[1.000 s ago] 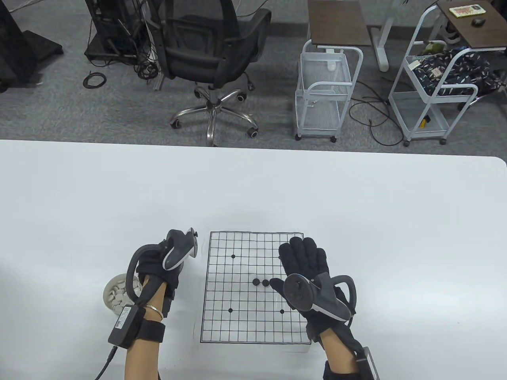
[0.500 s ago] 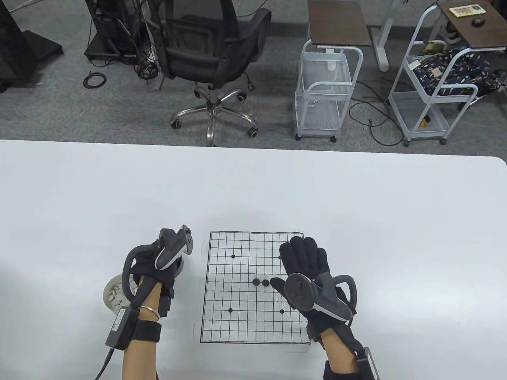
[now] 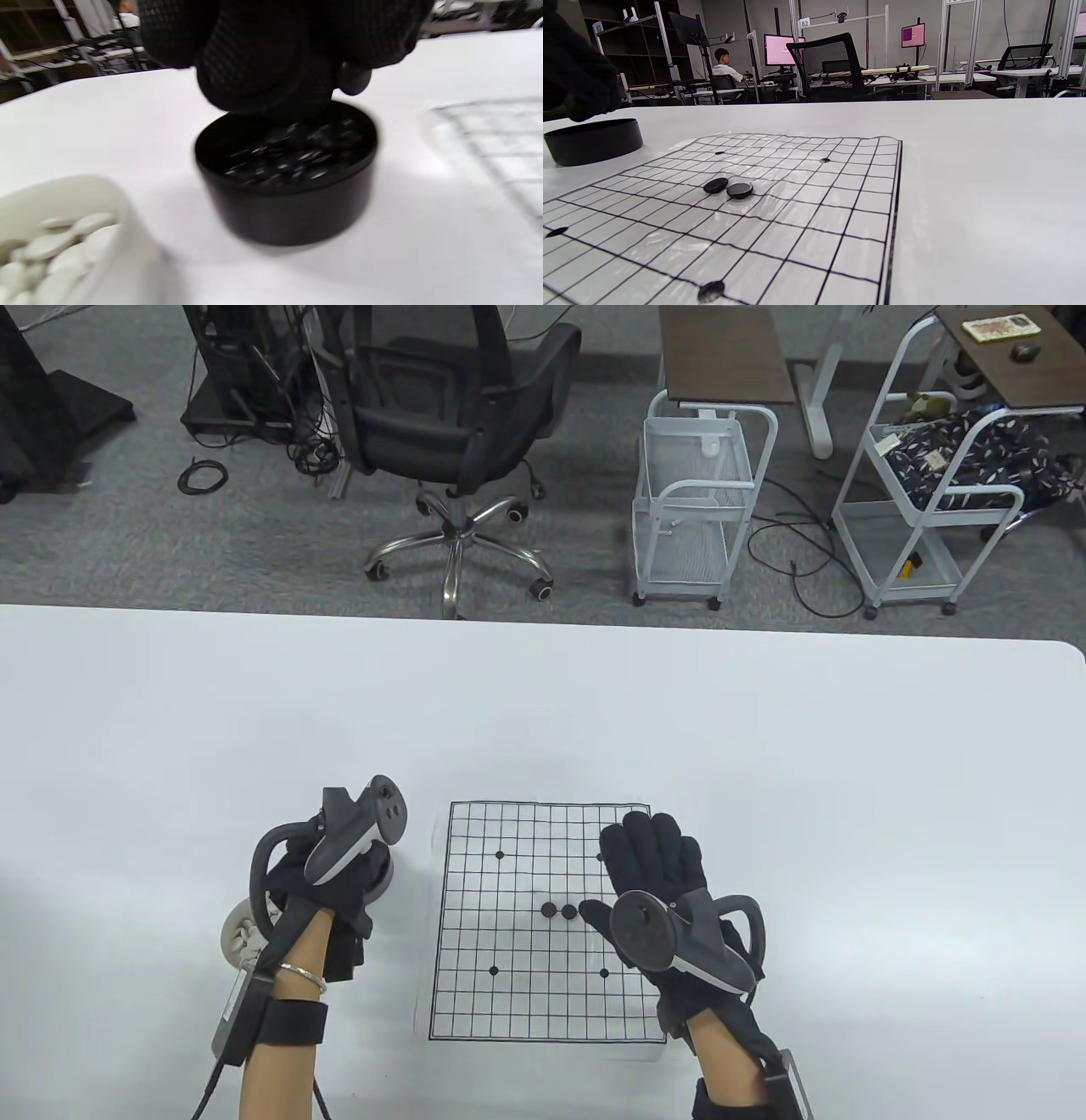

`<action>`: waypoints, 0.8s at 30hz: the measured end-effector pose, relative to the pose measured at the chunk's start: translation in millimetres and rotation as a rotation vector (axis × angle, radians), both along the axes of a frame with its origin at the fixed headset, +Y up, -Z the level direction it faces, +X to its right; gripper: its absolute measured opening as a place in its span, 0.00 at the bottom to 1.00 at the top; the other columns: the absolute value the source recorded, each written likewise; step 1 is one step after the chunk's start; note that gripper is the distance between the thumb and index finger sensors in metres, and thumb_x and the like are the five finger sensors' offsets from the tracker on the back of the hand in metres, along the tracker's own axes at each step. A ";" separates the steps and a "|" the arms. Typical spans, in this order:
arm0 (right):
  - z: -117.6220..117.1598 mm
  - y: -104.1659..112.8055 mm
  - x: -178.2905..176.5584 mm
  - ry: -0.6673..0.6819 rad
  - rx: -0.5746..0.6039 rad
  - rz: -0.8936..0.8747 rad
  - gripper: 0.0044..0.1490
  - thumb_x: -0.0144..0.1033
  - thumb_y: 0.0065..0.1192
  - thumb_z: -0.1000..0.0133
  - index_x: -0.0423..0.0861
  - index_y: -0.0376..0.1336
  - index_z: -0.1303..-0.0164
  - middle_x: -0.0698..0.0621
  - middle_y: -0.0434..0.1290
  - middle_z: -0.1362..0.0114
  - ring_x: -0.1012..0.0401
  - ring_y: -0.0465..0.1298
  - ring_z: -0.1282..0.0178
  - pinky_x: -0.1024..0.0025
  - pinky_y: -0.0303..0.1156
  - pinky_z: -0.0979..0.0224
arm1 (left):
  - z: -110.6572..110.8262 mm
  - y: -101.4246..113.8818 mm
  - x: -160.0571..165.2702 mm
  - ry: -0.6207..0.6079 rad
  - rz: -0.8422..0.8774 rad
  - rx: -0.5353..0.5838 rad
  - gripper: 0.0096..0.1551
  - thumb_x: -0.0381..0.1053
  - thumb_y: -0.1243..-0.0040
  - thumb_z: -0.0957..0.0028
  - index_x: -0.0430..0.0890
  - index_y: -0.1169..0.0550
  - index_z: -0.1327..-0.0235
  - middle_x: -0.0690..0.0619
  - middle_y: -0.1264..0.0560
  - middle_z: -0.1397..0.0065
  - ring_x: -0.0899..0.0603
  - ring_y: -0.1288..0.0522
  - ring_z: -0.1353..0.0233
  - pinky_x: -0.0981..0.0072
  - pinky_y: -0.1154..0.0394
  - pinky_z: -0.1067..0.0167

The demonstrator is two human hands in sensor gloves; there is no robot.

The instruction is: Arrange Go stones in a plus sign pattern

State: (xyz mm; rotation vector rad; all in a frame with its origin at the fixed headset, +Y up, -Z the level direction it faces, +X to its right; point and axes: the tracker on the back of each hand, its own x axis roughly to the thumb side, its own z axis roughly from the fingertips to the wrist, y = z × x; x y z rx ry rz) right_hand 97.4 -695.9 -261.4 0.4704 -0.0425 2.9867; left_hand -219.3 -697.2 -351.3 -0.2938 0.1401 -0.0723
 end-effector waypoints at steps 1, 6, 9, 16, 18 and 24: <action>0.2 0.1 0.3 -0.001 0.001 -0.001 0.52 0.60 0.39 0.39 0.42 0.35 0.13 0.37 0.38 0.12 0.35 0.39 0.12 0.42 0.38 0.17 | 0.6 3.9 6.5 -0.036 0.052 0.015 0.21 0.60 0.46 0.48 0.57 0.21 0.45 0.59 0.14 0.47 0.59 0.16 0.60 0.64 0.21 0.43; 1.5 0.1 1.9 -0.009 0.008 0.003 0.52 0.60 0.39 0.39 0.42 0.35 0.13 0.36 0.38 0.12 0.35 0.39 0.12 0.42 0.38 0.17 | -1.3 6.9 41.7 -0.182 0.237 0.029 0.20 0.60 0.46 0.48 0.57 0.21 0.46 0.59 0.14 0.47 0.58 0.14 0.52 0.62 0.21 0.39; 2.4 0.3 4.0 -0.018 0.008 -0.003 0.52 0.60 0.39 0.39 0.42 0.35 0.13 0.36 0.38 0.12 0.35 0.39 0.12 0.42 0.39 0.17 | -4.6 0.4 70.4 -0.253 0.272 0.009 0.20 0.59 0.46 0.48 0.59 0.21 0.45 0.60 0.15 0.43 0.56 0.14 0.46 0.58 0.23 0.34; 5.7 -1.9 12.5 -0.056 0.003 0.003 0.52 0.60 0.39 0.39 0.42 0.35 0.13 0.36 0.38 0.12 0.35 0.39 0.12 0.42 0.39 0.17 | -8.7 -21.4 133.4 -0.375 0.287 -0.081 0.18 0.60 0.46 0.48 0.64 0.22 0.46 0.63 0.19 0.31 0.52 0.20 0.29 0.44 0.35 0.20; 6.9 -2.9 15.3 -0.068 0.000 0.002 0.52 0.60 0.39 0.39 0.42 0.35 0.13 0.36 0.38 0.12 0.35 0.39 0.12 0.42 0.39 0.17 | -7.9 -27.7 147.6 -0.404 0.292 -0.110 0.18 0.60 0.46 0.48 0.64 0.22 0.46 0.63 0.23 0.26 0.51 0.24 0.24 0.42 0.38 0.19; 8.8 -4.9 21.9 -0.097 -0.007 0.001 0.52 0.60 0.39 0.39 0.42 0.35 0.13 0.37 0.38 0.12 0.35 0.39 0.12 0.42 0.39 0.17 | -3.1 -44.8 180.0 -0.464 0.270 -0.161 0.19 0.60 0.45 0.48 0.61 0.20 0.46 0.62 0.34 0.19 0.48 0.34 0.16 0.39 0.44 0.16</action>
